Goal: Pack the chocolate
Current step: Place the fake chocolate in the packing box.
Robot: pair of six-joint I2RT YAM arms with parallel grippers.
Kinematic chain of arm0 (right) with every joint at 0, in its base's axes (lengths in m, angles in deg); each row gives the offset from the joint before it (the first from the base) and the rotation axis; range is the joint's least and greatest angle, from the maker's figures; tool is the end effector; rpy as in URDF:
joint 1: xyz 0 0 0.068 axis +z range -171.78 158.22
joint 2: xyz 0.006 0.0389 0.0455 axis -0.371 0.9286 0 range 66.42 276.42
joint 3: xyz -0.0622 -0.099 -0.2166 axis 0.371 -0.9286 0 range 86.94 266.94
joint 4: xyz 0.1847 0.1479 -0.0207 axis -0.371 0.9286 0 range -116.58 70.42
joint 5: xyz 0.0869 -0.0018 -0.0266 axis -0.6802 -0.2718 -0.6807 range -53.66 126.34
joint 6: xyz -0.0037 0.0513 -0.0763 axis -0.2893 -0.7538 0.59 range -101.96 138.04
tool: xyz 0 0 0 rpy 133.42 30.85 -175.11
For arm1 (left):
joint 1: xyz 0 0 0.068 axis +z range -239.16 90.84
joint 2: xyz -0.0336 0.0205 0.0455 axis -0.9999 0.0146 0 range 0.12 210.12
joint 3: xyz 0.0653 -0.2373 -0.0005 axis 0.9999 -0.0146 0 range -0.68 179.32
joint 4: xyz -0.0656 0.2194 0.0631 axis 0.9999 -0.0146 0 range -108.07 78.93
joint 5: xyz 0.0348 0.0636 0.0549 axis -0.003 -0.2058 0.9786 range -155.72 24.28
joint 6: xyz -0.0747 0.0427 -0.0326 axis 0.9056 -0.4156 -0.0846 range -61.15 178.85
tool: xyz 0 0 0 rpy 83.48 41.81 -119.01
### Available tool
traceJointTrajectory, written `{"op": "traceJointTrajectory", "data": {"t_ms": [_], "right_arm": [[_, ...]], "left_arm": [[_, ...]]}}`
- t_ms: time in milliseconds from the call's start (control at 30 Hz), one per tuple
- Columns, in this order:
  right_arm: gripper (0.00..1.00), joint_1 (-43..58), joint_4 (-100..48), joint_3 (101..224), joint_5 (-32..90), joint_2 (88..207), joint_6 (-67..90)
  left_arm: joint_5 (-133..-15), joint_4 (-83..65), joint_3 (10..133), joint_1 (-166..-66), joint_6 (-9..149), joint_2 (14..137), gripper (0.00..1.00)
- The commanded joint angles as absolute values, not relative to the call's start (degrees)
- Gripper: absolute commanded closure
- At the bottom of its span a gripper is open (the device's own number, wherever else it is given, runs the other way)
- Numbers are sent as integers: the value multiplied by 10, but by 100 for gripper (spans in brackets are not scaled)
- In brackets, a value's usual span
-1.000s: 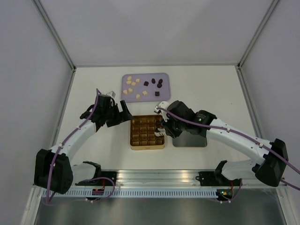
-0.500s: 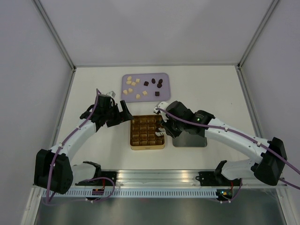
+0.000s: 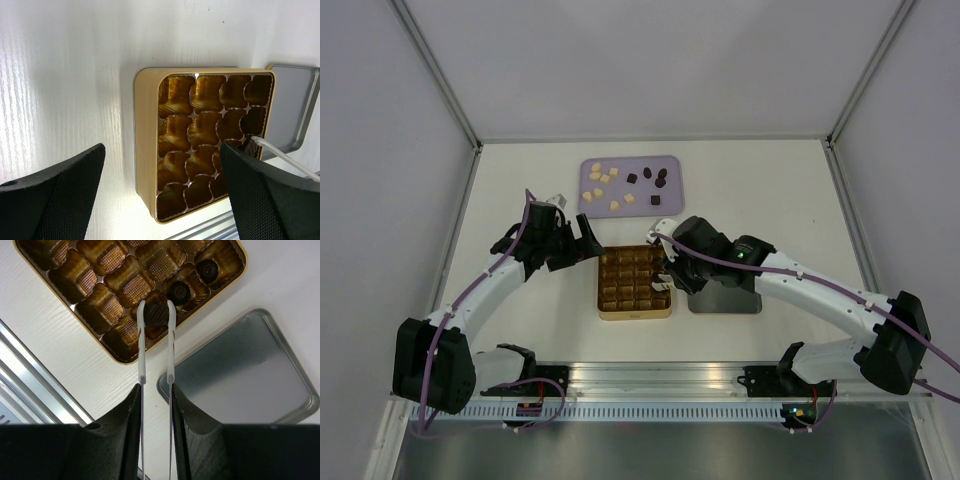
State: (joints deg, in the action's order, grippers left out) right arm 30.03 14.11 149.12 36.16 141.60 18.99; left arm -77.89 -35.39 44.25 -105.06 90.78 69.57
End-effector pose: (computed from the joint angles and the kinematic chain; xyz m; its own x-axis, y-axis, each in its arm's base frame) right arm 0.1725 0.2198 0.2249 -0.4851 -0.6435 -0.5921 -0.7953 0.6062 -0.0073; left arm 0.2486 -0.0889 0.1819 -0.8266 -0.3020 -0.4748 -0.0423 0.8748 -0.4827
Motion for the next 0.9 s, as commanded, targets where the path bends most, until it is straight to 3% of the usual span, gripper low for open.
{"op": "traceJointTrajectory", "data": {"t_ms": [0, 400, 867], "right_arm": [[82, 303, 121, 1490, 365, 1421, 200], [76, 303, 120, 1486, 373, 1431, 194], [60, 302, 123, 1492, 384, 1431, 182]], "left_arm": [[-787, -349, 442, -1054, 894, 682, 0], [-786, -349, 441, -1054, 894, 682, 0], [-786, -348, 441, -1054, 895, 682, 0]]}}
